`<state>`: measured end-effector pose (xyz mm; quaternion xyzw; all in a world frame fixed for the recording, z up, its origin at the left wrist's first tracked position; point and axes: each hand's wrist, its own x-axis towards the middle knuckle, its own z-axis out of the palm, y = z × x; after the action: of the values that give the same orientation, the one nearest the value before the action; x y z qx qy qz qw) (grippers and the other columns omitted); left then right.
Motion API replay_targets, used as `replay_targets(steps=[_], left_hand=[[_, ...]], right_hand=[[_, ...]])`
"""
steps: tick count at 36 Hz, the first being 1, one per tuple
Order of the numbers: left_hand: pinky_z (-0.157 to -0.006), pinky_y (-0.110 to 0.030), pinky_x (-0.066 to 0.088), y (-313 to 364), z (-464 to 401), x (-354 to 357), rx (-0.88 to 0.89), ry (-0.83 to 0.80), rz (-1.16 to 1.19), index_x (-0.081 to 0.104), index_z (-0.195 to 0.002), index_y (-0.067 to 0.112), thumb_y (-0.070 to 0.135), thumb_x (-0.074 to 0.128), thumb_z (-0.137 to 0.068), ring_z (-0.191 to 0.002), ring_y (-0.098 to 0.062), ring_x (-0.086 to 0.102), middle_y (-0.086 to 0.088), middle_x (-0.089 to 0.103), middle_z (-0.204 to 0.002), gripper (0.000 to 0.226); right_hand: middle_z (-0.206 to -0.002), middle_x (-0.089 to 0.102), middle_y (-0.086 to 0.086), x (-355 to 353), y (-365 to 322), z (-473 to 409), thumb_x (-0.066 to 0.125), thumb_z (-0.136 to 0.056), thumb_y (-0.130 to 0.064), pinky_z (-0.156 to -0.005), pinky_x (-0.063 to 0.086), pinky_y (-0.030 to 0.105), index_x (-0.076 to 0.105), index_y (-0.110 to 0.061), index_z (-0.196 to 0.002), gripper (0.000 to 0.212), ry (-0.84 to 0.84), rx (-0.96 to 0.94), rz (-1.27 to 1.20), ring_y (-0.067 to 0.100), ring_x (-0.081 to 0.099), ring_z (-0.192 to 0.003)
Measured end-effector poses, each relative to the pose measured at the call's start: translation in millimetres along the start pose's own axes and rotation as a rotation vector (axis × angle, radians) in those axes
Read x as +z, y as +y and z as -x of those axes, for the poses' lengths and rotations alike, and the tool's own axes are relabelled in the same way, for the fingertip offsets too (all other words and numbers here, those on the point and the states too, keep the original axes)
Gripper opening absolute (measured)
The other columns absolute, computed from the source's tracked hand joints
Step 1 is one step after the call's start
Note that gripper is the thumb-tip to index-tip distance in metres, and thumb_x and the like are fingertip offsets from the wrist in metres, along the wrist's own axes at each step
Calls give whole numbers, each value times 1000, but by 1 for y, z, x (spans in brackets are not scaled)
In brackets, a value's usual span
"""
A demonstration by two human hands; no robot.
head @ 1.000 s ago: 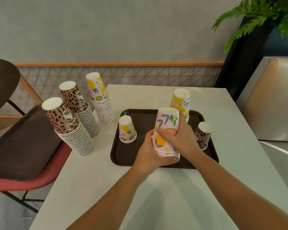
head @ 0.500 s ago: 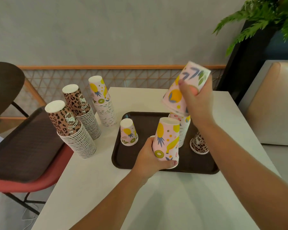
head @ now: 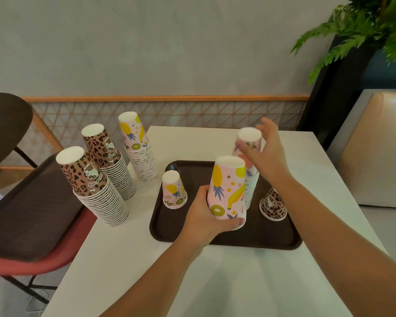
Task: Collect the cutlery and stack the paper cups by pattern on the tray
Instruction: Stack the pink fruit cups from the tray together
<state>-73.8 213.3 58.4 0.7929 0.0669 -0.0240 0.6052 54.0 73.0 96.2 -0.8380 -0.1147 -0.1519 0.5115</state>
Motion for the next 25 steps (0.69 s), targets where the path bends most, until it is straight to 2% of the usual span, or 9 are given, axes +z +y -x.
replay_targets(steps=[2,5,7,9,11,14,19,21,25], left_hand=[[-66,-8,49,7,-4,0,31,17,32,41,-108,34,16,88,-58,-96,-1,59,19,58,-103,71],[-78,-17,53,21,-14,-1,108,72,87,46,-107,32,13,89,-55,-101,-4,61,14,62,-107,70],[-87,-32,54,34,-22,-1,171,123,94,48,-108,29,19,91,-49,-104,-8,62,10,63,-109,74],[-87,-39,54,50,-29,-2,230,174,101,48,-106,29,30,89,-42,-102,-10,63,7,64,-109,76],[-84,-38,55,66,-38,-1,281,211,97,47,-103,30,32,89,-41,-99,-10,64,7,65,-107,75],[-79,-24,54,89,-52,0,335,225,59,46,-109,25,14,90,-51,-97,-6,62,11,62,-104,74],[-68,-3,47,112,-73,2,410,187,-4,45,-115,23,8,86,-59,-87,7,57,22,56,-97,71],[-72,-5,48,113,-80,4,425,173,-44,46,-121,21,9,86,-60,-90,6,56,16,57,-104,74],[-85,-27,52,99,-95,10,400,148,-68,46,-128,19,12,85,-61,-103,-11,60,4,62,-117,78]], right_hand=[[-143,39,3,-4,-1,7,67,-80,-40,-99,30,23,27,-16,-142,77,39,-18,4,14,37,-129],[-142,41,1,-14,-9,16,60,-83,-46,-100,30,17,32,-13,-140,71,71,-119,-45,11,38,-130],[-139,45,-1,-21,-17,19,52,-81,-55,-100,33,13,36,-13,-137,73,17,-183,-60,5,41,-127],[-138,46,-3,-27,-27,20,48,-78,-60,-101,37,19,37,-14,-137,75,-75,-221,-78,4,43,-126],[-135,48,-10,-32,-37,19,51,-77,-60,-99,40,21,36,-21,-135,71,-175,-239,-98,0,45,-124],[-116,52,-25,-36,-47,16,68,-79,-43,-86,44,8,36,-28,-128,61,-248,-233,-135,-14,52,-105],[-108,58,-22,-41,-50,-2,74,-77,-28,-84,48,12,42,-23,-123,56,-149,-218,-171,-5,59,-101],[-107,58,-21,-42,-46,-9,75,-75,-29,-84,48,13,43,-21,-123,58,-128,-218,-153,-5,59,-100],[-111,60,-11,-38,-29,-16,77,-73,-29,-83,46,8,45,-16,-126,63,-115,-186,-112,-5,58,-99]])
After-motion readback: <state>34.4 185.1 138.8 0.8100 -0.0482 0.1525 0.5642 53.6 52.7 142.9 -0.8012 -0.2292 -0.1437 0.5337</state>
